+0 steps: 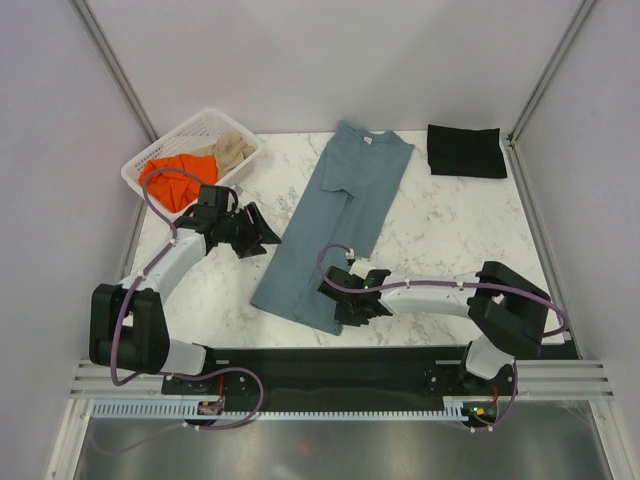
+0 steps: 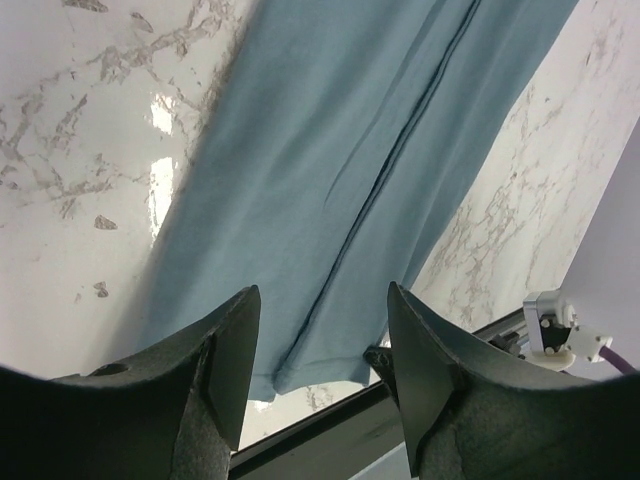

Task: Fold and stack the t-shirts
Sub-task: Fold the tshirt

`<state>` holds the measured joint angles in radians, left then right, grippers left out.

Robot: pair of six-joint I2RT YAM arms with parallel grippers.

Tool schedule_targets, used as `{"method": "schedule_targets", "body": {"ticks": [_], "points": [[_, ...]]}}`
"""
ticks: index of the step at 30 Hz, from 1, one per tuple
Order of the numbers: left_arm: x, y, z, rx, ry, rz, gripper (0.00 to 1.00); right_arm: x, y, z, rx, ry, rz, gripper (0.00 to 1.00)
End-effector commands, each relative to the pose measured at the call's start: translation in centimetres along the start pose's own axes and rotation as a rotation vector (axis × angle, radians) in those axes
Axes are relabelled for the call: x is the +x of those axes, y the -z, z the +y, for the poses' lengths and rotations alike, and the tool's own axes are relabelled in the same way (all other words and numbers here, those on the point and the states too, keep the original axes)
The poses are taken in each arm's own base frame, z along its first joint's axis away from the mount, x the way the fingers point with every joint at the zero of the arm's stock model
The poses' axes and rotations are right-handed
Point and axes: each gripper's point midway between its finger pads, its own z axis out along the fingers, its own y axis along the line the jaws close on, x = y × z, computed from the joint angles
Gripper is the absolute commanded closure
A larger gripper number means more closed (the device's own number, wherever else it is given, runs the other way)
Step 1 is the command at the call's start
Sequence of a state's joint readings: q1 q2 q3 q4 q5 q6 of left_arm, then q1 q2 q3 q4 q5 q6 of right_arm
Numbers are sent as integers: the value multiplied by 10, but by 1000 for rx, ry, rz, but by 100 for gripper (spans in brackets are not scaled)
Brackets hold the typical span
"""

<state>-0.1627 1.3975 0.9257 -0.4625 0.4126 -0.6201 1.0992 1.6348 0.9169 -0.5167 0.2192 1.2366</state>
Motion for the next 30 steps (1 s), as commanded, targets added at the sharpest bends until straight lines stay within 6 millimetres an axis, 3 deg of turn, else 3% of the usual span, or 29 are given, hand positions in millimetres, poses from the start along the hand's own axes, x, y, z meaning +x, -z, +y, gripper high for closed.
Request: {"method": "schedule_targets", "body": {"ticks": [1,5,12,13,14,15,17,22,30], "points": [[7,7,-7,70,-52,12,39,-4,11,-24,81,12,-29,100],[29,4,-3,71,-70,54,39,1,26,-73,176,34,-46,100],[86,-7,-3,46,-125,164,39,-1,63,-128,251,30,-91,100],[101,-10,-10,52,-156,203,39,-3,70,-132,245,31,-96,95],[109,-12,-13,54,-161,220,38,-4,74,-130,230,35,-97,80],[123,-14,-18,56,-191,249,38,-7,82,-130,218,35,-107,72],[133,-17,-20,43,-204,258,37,-13,92,-127,201,24,-129,67],[150,-23,2,-43,-228,262,37,-23,103,-108,148,4,-152,64],[178,-27,28,-107,-236,312,41,-4,71,-105,141,31,-84,64]]}}
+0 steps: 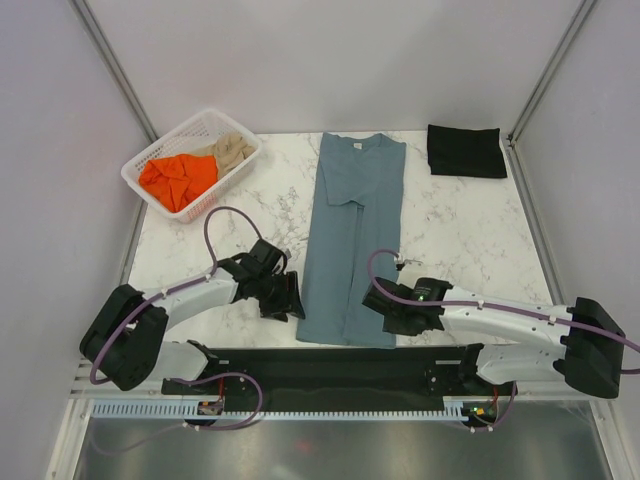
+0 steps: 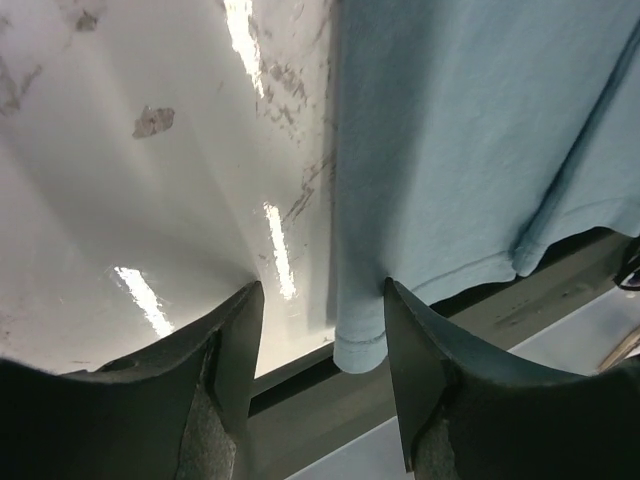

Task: Fold and stack the t-shirts
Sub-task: Fold the tshirt

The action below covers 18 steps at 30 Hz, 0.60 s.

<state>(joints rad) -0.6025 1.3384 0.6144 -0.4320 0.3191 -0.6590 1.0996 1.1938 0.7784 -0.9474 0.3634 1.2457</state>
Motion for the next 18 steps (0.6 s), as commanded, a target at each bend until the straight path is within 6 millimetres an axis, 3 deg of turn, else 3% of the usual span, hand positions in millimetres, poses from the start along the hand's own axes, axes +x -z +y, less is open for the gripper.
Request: {"method": "schedule_targets", "body": {"ticks": [1,10,16,18], "points": [[-1,-3,1,-16,0,-37,41,9,-9,2,-19,6,21,64],[9,-12,6,-27,-2,-13,52,26,-18,6,-85,15,62,64],[10,-13,8,-34,-4,-10,76,33,-26,2,-71,15,69,66],[10,-13,8,-35,-6,-11,87,34,-28,0,-61,19,71,71]]}}
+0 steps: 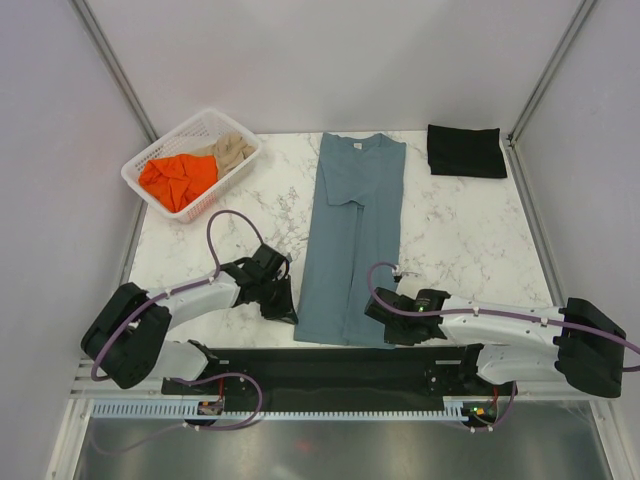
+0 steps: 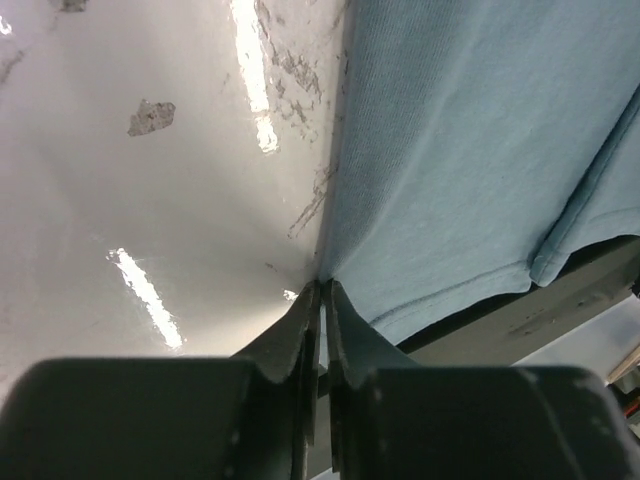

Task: Fold and stack the t-shirts
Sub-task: Fold the tshirt

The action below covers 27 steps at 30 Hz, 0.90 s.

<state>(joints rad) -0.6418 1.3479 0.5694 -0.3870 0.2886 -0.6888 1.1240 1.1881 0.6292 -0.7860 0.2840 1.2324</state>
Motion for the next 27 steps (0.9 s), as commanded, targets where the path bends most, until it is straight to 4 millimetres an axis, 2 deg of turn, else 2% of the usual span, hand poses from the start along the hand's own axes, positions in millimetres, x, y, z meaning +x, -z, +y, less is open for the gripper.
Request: {"method": "schedule_targets", "body": {"ticks": [1,2,4,6,8,18,19,20,21,23,24,27], "points": [[-2,-3,3,-13,-3,-17,91,3,-2,-3,10,-7,2,76],[-2,-3,3,-14,-2,-19,94,2,-2,-7,28,-9,-3,89],[-1,-3,4,-15,2,-20,98,-3,4,-18,78,1,-25,100],[-3,-3,3,-15,3,-24,98,-5,10,-26,111,23,-30,100],[-4,-3,2,-13,4,-24,98,-8,14,-24,102,40,-35,100],[-2,-4,2,-14,11,-14,97,2,4,-29,114,61,-25,100],[-1,-4,2,-11,11,-13,94,2,3,-30,121,60,-28,97],[-2,-3,0,-5,9,-15,81,1,3,-30,123,60,-33,94],[-3,-2,-2,5,9,-15,74,-1,5,-29,113,58,-39,92],[-6,5,-10,37,-2,-36,62,-7,12,-22,78,44,-59,79],[-7,8,-14,53,-7,-42,59,-11,17,-18,64,33,-73,71],[-22,27,-35,117,-34,-111,57,-21,31,-10,10,8,-108,64]]}}
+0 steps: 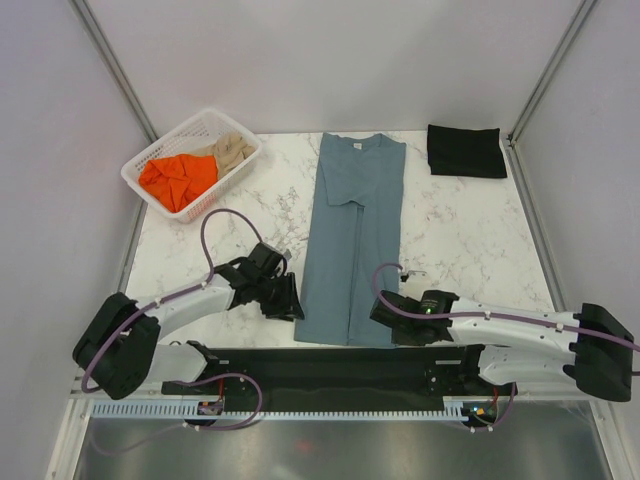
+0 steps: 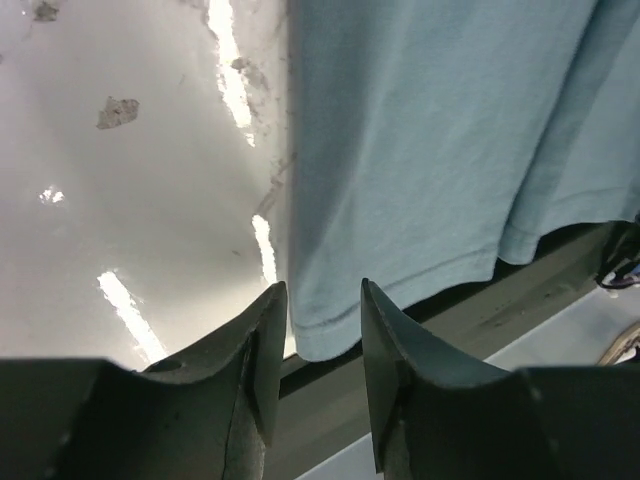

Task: Fold and stack the t-shirts
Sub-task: Fold the tshirt

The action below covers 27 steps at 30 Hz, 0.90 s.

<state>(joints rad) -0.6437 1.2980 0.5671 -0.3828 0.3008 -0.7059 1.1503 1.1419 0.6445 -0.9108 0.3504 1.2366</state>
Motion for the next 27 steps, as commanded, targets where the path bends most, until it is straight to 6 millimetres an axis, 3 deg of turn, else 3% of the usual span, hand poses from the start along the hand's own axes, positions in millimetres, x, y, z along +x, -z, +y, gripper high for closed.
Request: {"method": "schedule_targets", "body": {"ticks": [1,4,8,11,12,15,18,20,24,27], "points": [[-27,24,-35,100,-45,-109,57,-20,21,10,-66,-41,-74,64],[-35,39,-59,159,-93,-154,57,-27,26,8,-86,-62,-106,63],[-17,46,-105,258,-115,-86,63,-40,25,3,-81,-44,-137,67],[-9,36,-124,263,-150,-54,62,-66,19,-2,-75,-76,-149,66],[-6,28,-125,251,-154,-38,61,-85,14,-15,-48,-92,-157,65],[4,18,-138,270,-186,-24,57,-122,9,-20,-98,-155,-164,63],[16,0,-141,245,-201,15,53,-148,-1,-14,-179,-111,-160,62],[25,-18,-136,197,-210,46,48,-165,-9,2,-272,-105,-170,61],[37,-37,-129,141,-223,77,46,-205,-24,-4,-312,-126,-221,52],[42,-44,-124,117,-228,89,45,-227,-39,-6,-354,-130,-223,51]]}}
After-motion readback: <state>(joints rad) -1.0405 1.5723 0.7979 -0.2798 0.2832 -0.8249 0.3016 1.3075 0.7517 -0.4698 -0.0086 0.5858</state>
